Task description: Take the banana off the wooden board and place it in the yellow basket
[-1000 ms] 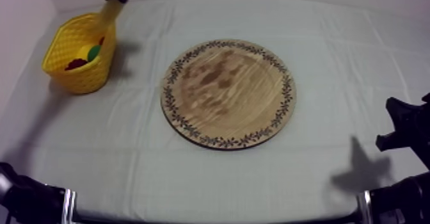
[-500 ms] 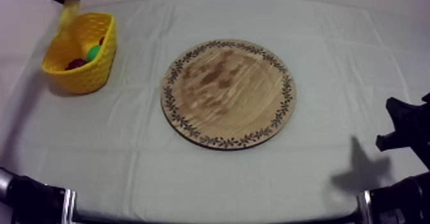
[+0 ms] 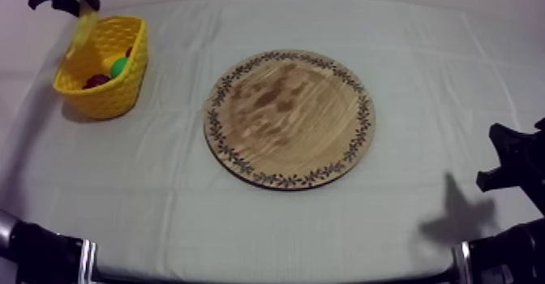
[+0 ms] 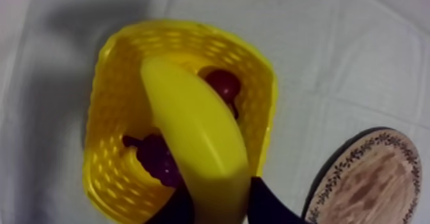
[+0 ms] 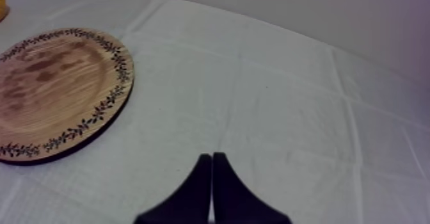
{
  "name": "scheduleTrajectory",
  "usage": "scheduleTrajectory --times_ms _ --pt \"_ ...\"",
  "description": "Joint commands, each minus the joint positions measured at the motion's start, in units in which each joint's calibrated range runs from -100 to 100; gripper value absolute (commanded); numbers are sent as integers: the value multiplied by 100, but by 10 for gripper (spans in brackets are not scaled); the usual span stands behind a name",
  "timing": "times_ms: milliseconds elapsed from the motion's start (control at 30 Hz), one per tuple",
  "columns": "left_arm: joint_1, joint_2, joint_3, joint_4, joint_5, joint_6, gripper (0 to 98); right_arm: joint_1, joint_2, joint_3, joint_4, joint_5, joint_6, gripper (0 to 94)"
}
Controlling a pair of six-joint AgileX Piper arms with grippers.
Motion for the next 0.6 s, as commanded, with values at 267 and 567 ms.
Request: scheduleTrajectory --times_ms 267,567 --pt "-147 924 73 24 0 159 387 -1 0 1 1 5 1 3" --pt "-117 1318 154 -46 -98 -178 668 -1 0 1 1 5 1 3"
